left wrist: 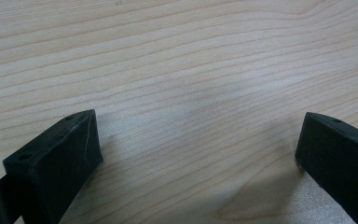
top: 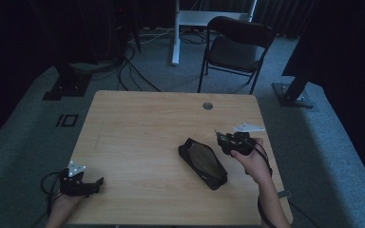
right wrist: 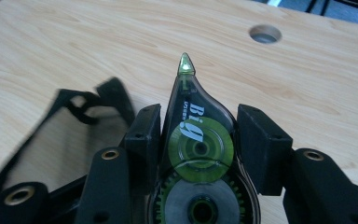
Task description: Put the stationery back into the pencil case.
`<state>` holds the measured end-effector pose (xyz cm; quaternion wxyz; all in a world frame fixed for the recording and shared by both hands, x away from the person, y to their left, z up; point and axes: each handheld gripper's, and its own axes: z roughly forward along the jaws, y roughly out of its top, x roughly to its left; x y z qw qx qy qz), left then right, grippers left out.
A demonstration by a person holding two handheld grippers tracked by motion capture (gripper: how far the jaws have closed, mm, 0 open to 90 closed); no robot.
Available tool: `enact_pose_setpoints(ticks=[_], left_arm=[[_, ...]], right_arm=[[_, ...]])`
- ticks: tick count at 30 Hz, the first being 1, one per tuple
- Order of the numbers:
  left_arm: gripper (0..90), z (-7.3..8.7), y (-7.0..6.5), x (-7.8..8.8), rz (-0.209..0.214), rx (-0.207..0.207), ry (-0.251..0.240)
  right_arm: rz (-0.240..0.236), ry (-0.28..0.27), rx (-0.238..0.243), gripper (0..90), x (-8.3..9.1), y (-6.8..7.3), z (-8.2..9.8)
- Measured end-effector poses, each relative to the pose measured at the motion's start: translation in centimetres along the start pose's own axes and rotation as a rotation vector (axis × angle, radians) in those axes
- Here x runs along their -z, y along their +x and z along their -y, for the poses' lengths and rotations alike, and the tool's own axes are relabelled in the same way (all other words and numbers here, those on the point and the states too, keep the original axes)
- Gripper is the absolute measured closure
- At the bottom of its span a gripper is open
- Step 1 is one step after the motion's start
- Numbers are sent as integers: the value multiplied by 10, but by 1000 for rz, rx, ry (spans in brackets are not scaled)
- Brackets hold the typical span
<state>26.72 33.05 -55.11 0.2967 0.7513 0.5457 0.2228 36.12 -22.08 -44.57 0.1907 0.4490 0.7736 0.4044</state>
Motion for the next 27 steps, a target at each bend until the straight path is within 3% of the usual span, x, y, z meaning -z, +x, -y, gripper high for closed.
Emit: enact_pose_setpoints(ticks=[7,8,9,21,27], left_arm=[[0,0,0,0,0,1,-1],[0,0,0,0,0,1,0],[0,0,0,0,0,0,0],[0,0,0,0,0,1,-1],[0,0,0,0,0,0,0]], right_arm=[[-45,-15,42,509,7,24,-8],[-72,-23,54,509,8,33,-10],[-56,-18,62,509,7,36,-10],[-123,20,57,509,-4,56,-3],[-125,59,66,509,-15,62,5]])
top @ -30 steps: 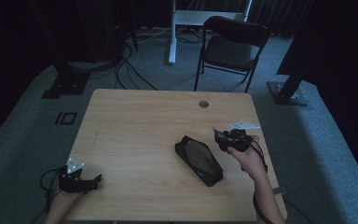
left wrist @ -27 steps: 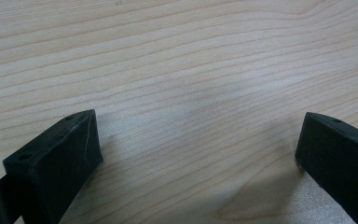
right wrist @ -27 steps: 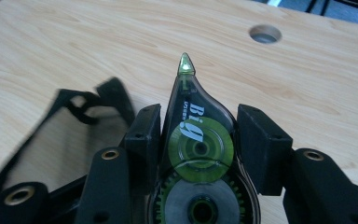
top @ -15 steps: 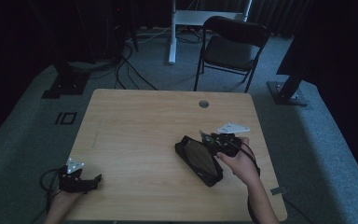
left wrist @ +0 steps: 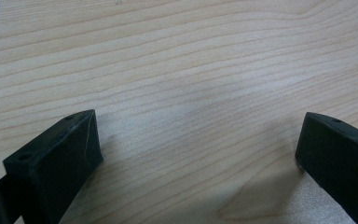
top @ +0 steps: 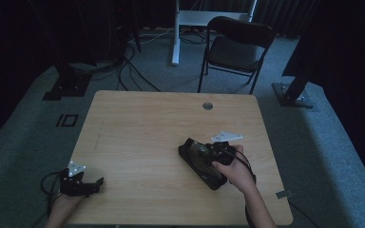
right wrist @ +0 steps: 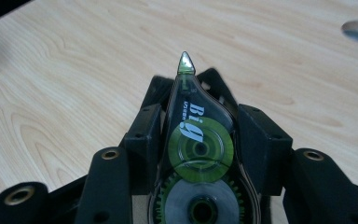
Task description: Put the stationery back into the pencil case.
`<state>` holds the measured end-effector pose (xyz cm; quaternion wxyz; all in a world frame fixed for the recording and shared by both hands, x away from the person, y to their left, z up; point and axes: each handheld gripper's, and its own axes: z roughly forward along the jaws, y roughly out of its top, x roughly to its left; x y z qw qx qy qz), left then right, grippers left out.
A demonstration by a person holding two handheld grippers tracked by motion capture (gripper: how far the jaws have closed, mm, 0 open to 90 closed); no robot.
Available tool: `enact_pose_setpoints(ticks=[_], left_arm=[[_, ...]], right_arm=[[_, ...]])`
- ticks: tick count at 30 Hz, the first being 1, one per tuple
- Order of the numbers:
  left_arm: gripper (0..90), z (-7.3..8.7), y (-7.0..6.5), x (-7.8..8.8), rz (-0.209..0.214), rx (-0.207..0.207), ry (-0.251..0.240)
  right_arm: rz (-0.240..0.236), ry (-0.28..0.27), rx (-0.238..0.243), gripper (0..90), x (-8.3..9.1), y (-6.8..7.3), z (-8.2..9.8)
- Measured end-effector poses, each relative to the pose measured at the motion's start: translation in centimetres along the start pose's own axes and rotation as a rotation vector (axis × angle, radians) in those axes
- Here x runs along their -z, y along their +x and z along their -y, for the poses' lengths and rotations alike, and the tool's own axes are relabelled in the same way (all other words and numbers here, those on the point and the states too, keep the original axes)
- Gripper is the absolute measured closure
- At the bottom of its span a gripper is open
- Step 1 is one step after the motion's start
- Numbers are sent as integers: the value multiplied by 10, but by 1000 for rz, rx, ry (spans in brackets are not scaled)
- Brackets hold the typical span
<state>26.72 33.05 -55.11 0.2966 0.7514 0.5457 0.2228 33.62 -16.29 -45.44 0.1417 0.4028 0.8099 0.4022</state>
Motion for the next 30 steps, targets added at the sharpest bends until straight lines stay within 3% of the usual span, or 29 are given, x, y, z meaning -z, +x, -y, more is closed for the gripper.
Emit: enact_pose_setpoints(ticks=[12,24,30], left_arm=[[0,0,0,0,0,0,0],[0,0,0,0,0,0,0],[0,0,0,0,0,0,0]], right_arm=[[13,87,12,509,-21,9,7],[71,176,29,509,-36,9,4],[83,210,7,508,-45,4,4]])
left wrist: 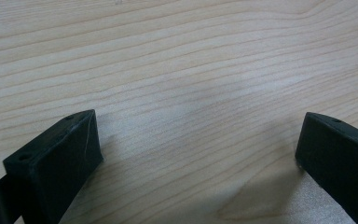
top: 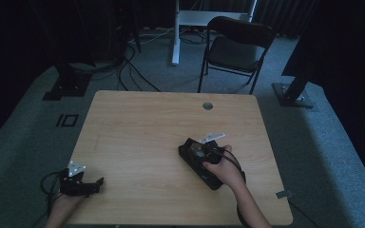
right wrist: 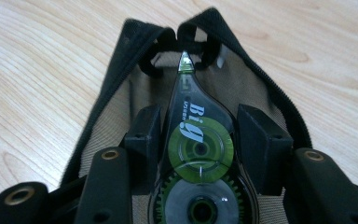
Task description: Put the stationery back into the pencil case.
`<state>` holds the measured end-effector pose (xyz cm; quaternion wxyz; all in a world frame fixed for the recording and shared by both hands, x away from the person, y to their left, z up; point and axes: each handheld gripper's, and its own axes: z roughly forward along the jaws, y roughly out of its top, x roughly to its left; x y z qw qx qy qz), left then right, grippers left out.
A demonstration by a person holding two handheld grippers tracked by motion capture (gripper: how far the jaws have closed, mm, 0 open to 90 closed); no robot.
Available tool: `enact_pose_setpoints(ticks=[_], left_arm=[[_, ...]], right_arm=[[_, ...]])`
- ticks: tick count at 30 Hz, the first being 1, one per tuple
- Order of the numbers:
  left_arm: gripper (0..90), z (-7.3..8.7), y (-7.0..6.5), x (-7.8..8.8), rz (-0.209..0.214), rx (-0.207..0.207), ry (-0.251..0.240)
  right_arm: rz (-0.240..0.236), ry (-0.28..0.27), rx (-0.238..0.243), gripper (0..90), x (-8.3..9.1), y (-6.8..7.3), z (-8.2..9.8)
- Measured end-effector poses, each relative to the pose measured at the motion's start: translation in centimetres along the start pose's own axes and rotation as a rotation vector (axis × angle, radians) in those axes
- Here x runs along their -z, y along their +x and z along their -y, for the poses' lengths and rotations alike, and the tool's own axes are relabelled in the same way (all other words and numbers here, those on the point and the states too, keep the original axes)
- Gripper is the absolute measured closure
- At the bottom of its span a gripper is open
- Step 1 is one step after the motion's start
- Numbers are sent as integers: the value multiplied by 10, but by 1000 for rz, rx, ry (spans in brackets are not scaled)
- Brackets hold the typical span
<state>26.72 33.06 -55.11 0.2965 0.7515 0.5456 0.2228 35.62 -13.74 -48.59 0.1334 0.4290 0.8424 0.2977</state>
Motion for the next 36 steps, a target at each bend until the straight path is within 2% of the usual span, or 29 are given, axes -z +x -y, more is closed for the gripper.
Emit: enact_pose_setpoints(ticks=[8,17,30,36], left_arm=[[0,0,0,0,0,0,0],[0,0,0,0,0,0,0],[0,0,0,0,0,1,0],[0,0,0,0,0,0,-1]], right_arm=[[14,54,21,508,-9,3,-4],[32,107,19,508,-16,1,-6],[16,140,10,503,-20,2,-7],[7,133,4,470,-19,2,-8]])
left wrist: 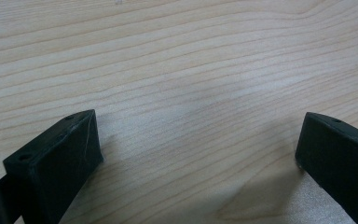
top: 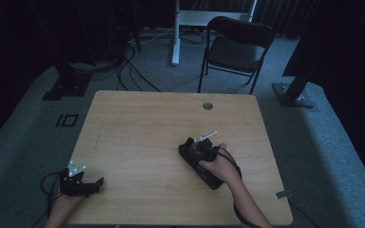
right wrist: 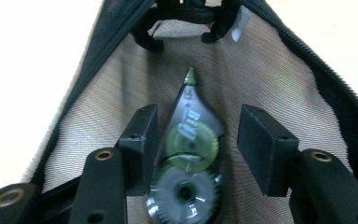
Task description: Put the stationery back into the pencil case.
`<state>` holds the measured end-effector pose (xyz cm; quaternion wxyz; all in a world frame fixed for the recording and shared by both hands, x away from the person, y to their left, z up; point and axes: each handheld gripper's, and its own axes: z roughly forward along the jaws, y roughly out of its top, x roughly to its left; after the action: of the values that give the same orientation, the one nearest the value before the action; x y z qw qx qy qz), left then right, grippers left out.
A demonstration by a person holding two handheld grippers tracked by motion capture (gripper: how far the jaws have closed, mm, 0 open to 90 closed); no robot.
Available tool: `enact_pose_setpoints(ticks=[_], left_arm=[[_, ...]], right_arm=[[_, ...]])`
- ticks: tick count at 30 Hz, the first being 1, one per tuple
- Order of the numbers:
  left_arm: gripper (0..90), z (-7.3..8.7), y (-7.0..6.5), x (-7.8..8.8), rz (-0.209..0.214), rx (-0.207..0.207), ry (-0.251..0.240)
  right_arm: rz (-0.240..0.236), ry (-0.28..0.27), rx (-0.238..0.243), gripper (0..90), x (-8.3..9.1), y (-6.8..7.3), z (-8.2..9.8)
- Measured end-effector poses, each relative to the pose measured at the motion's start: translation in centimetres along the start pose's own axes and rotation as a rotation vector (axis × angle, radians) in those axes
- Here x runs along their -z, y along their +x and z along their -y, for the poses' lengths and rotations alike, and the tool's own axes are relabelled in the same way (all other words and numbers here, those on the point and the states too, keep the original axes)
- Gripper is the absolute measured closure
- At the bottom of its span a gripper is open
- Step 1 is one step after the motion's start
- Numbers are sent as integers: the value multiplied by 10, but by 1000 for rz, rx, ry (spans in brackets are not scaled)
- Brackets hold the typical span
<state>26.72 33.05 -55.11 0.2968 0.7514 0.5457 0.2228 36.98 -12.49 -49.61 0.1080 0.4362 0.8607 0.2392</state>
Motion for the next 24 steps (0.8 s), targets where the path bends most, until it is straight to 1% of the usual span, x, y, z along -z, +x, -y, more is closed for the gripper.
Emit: enact_pose_setpoints(ticks=[6,9,10,13,15,17,18,19,21,22,24], left_arm=[[0,0,0,0,0,0,0],[0,0,0,0,0,0,1],[0,0,0,0,0,0,1],[0,0,0,0,0,0,0],[0,0,0,0,0,0,0],[1,0,0,0,0,0,1],[0,0,0,0,0,0,1],[0,0,0,0,0,0,0],[0,0,0,0,0,0,0],[0,0,0,0,0,0,0],[0,0,0,0,0,0,0]], right_arm=[[-16,-53,-16,442,11,-2,0],[-32,-81,-10,442,19,-3,2],[-32,-81,-10,442,19,-3,2],[-44,-125,-14,425,30,-5,6],[-49,-133,-18,418,33,-5,7],[-49,-165,-22,397,41,-7,10],[-49,-165,-22,397,41,-7,10],[-48,-188,-27,394,46,-10,13],[-54,-213,-34,389,51,-12,15],[-54,-213,-34,389,51,-12,15],[-63,-251,-46,380,58,-14,20]])
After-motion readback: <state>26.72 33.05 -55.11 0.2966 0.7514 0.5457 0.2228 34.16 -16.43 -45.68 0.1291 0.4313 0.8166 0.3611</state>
